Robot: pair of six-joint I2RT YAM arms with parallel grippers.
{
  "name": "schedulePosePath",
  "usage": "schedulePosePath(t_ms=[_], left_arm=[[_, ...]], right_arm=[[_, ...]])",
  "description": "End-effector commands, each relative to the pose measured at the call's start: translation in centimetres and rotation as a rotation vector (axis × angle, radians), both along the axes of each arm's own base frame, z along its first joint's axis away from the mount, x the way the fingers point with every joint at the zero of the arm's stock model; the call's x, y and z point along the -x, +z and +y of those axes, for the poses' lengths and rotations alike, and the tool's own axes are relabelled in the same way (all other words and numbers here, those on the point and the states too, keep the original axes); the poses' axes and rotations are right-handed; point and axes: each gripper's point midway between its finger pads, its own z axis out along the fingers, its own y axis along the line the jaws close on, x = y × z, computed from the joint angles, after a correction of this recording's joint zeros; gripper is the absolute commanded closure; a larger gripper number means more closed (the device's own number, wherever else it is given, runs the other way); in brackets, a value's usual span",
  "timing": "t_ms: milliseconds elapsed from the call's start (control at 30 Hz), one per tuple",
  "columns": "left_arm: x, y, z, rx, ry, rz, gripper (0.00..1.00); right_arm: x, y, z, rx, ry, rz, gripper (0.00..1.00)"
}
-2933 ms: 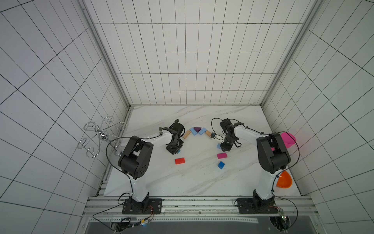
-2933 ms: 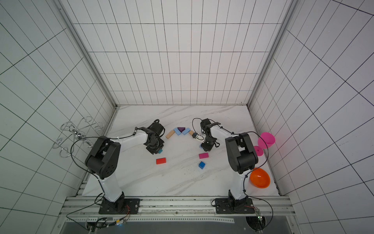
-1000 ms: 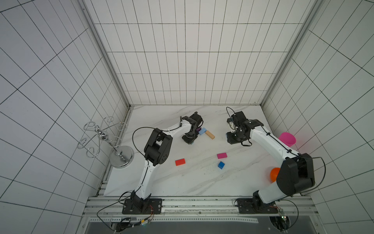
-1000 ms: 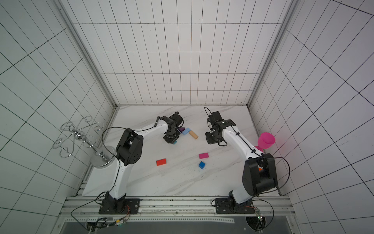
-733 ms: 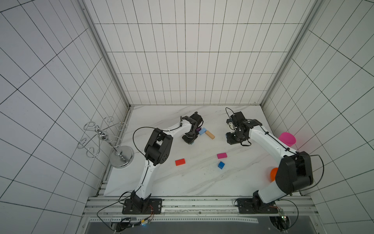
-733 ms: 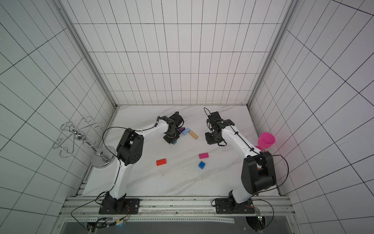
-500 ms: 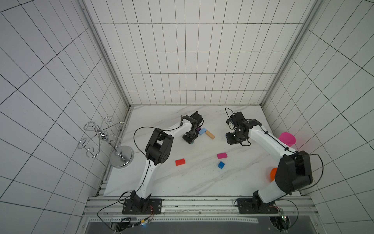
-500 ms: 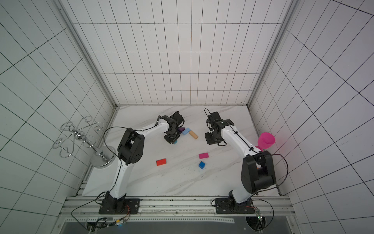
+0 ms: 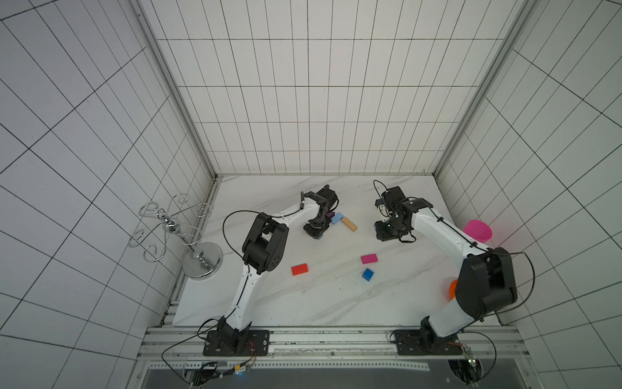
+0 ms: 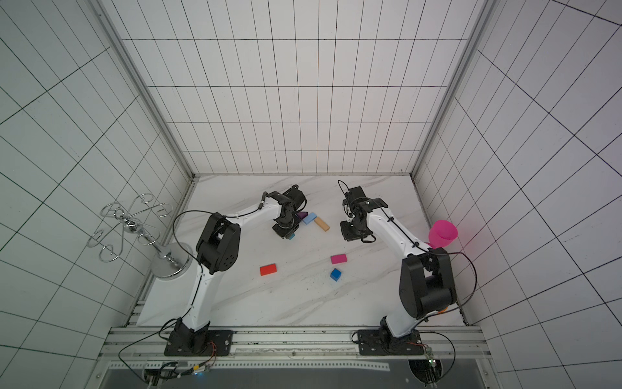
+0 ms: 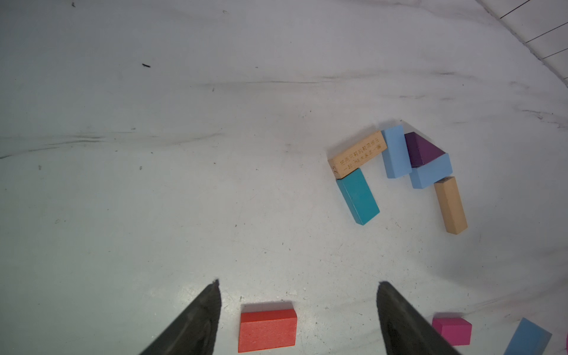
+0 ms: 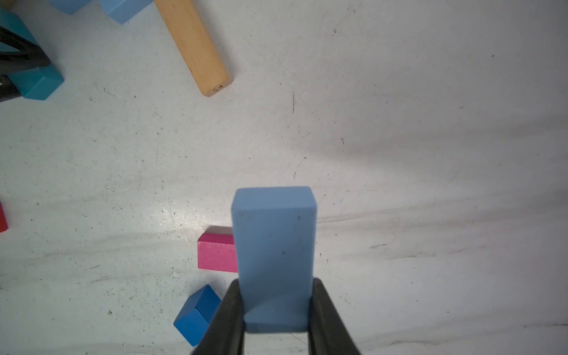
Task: Assemble a heart with building blocks
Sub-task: Assemble the building block at the center of the board.
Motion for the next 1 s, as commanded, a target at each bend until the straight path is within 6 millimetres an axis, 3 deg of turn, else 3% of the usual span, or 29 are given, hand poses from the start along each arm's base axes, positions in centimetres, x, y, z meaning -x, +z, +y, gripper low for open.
schedulePosePath(t_ms=[0,433,500,600,667,833,967], left_arm=[[-0.3,-1.4,1.2,-0.048,0.029,0.015,0.77],[-0.3,-1.3,1.3,-0.048,0.027,0.019,0.75],[-0.1,-1.4,1.2,-0.041,0.023,0.03,0.68],[0.3,-1.4,0.9,-0.032,0.011,0.039,0.37],[0.5,-1.1,1.1,-0.054,0.01,0.031,0.28],[0.5,0.0,0.6,-0.042,-0.011,0.003,0.24],[-0.2,3.2,-0.2,-0.019,-0.075,-0.09,0.22]], right_arm=[[0.3,-0.5,0.0,-0.005,-0.002,0.025,1.0],[0.3,-0.8,0.2,-0.012,-0.001,0.036,1.0],[0.4,-0.8,0.2,-0.014,-0.001,0.039,1.0],[0.5,-1.0,0.2,-0.015,-0.002,0.045,1.0],[0.6,-1.1,0.3,-0.014,-0.002,0.047,1.0],[0.8,-1.0,0.1,-0.005,-0.016,0.042,1.0],[0.8,0.3,-0.2,0.011,-0.049,0.008,1.0]])
